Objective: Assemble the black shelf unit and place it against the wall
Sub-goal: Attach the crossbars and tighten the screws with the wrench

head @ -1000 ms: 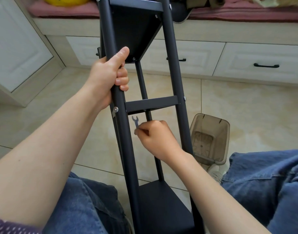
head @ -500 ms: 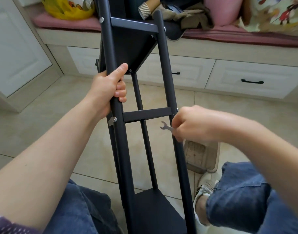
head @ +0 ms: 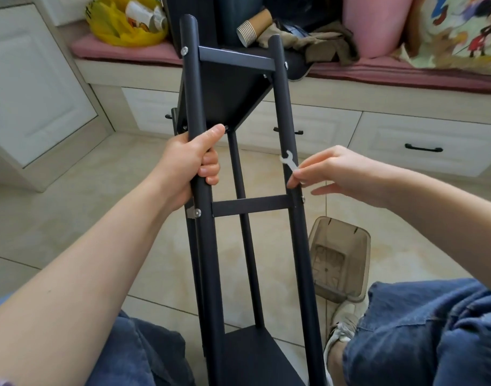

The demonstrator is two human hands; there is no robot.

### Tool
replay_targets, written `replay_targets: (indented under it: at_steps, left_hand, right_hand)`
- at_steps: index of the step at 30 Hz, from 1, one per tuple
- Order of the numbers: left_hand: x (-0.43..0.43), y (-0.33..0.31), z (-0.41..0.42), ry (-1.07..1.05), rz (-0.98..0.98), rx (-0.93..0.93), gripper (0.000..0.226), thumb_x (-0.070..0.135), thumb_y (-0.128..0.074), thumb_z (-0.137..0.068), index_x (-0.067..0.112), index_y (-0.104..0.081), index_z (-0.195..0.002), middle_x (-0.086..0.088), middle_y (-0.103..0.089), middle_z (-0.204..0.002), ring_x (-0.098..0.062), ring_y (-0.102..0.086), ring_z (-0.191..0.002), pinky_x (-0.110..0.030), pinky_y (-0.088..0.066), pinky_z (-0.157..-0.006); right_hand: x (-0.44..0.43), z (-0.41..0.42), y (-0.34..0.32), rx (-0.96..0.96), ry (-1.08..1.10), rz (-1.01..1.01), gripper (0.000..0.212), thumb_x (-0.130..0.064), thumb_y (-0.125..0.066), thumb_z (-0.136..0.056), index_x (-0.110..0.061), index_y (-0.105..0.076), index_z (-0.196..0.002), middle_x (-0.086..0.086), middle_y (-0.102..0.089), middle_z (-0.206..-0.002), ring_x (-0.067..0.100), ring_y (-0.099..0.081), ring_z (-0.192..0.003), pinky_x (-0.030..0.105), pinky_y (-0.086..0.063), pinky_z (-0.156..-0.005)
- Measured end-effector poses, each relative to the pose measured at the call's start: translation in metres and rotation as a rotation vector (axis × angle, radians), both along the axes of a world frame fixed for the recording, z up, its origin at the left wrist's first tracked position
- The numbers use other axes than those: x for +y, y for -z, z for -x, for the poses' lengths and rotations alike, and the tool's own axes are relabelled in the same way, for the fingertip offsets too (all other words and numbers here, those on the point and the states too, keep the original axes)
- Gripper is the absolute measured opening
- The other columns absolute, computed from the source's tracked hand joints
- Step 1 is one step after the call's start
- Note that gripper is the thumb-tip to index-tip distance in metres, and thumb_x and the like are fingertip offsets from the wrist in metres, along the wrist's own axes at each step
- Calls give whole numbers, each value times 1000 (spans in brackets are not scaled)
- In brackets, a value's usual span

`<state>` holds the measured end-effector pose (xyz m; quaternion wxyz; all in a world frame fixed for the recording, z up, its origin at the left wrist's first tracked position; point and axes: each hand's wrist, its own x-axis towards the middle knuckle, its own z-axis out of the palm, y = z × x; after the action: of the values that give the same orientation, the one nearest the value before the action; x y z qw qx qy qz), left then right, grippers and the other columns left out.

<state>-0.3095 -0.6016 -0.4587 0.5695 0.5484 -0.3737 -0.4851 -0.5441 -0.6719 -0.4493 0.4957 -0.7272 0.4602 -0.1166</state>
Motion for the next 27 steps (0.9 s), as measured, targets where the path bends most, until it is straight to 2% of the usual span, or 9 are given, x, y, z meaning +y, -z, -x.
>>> replay_targets:
  at_steps: [2,5,10,17,22,27]
  left_hand:
    - [-1,-1,0,13,-7,-4,34,31,-60,-101,20,-35,-80,7,-24,-55,-8,-27,-40,-20,-31,-40]
    - [-4,-2,2,27,-6,-18,34,32,-61,-100,19,-35,-81,6,-24,-55,-8,-27,-40,-20,-30,-40]
    - [-8,-2,10,68,3,-6,35,35,-62,-99,19,-36,-82,6,-24,-56,-8,-26,-41,-20,-30,-40]
    - [-7,-5,8,29,27,6,31,37,-60,-99,17,-42,-83,5,-33,-55,-10,-31,-43,-21,-36,-43]
    - [-8,-8,0,20,60,-51,29,36,-56,-102,14,-46,-85,3,-37,-58,-13,-37,-49,-24,-44,-51]
    - [-10,-10,-9,-61,85,-202,27,33,-55,-103,11,-49,-89,3,-43,-58,-13,-41,-50,-26,-48,-54]
  right_hand:
    - [-3,-5,0,-154,45,-50,19,-20,-63,-95,-15,-79,-88,-2,-75,-104,18,-67,-106,34,-53,-95]
    - [-10,-10,-4,-326,126,-114,18,-17,-60,-97,-10,-76,-91,4,-72,-102,24,-69,-99,35,-57,-91]
    - [-14,-15,-9,-426,229,-122,20,-21,-58,-98,-11,-75,-91,8,-59,-98,24,-62,-87,42,-56,-90]
    - [-10,-16,-27,-567,234,-17,20,-17,-60,-96,-7,-75,-88,9,-59,-95,18,-57,-80,34,-55,-78]
    - [-6,-20,-40,-605,148,9,21,-21,-59,-97,-12,-76,-87,6,-53,-88,19,-52,-81,32,-50,-73]
    - [-3,-32,-50,-672,114,-5,20,-18,-60,-95,-10,-77,-88,2,-54,-83,18,-50,-79,32,-47,-72]
